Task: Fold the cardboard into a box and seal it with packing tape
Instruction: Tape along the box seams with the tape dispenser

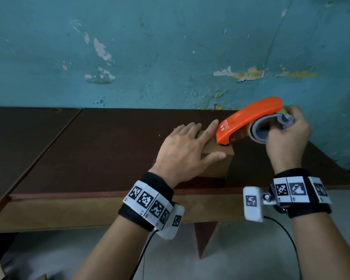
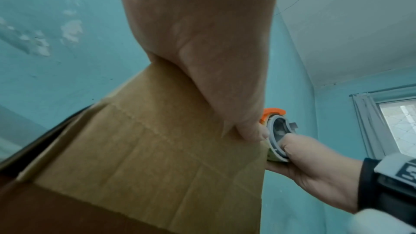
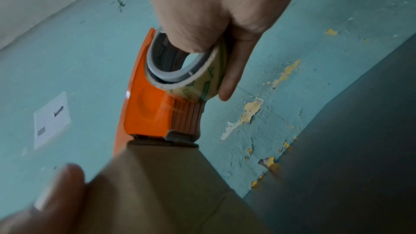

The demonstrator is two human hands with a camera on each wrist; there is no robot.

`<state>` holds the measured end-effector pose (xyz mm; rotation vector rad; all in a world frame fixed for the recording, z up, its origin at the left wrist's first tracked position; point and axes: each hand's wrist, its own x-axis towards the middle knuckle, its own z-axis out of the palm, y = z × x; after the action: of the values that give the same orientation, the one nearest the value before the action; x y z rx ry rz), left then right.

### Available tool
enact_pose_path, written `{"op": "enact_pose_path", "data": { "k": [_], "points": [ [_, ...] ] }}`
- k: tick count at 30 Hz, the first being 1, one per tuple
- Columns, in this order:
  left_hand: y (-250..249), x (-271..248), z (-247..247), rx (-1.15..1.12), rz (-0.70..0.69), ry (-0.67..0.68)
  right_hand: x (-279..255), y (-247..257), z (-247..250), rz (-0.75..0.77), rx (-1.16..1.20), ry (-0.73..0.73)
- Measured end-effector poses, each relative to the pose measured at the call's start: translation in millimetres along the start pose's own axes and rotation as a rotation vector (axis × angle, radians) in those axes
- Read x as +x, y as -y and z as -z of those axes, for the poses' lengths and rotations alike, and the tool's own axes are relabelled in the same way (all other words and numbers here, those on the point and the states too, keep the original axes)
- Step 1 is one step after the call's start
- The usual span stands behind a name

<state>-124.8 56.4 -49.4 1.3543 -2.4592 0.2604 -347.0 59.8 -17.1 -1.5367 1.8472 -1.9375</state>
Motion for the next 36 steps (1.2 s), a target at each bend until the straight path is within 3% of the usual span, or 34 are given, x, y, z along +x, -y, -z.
{"op": "enact_pose_path", "data": {
  "k": [5,8,12,15,19,29,36],
  "points": [
    [3,1,-3,0.082,-0.052,-0.044,0,1,-4,-0.159,0.143,-0.065],
    [4,3,-5,0.091,-0.035,-0.047,-1,4,-9,-0.369,0.453,-0.090],
    [4,4,-4,0.103,-0.027,-0.032,-10,19,-22,-0.612,0.828,0.011],
    [4,4,-3,0.093,-0.028,-0.033,-18,21,-29,-0.637,0.674,0.028],
    [2,4,-2,0.069,-0.010,-0.022,-21,21,-26,-0.491,0.368,0.094],
    [0,4,5,0.014,0.045,0.071,-6,19,-7,-0.564,0.408,0.135],
    [3,4,2,0.056,0.033,0.060,8,4,14,-0.520,0.348,0.053]
  ]
}}
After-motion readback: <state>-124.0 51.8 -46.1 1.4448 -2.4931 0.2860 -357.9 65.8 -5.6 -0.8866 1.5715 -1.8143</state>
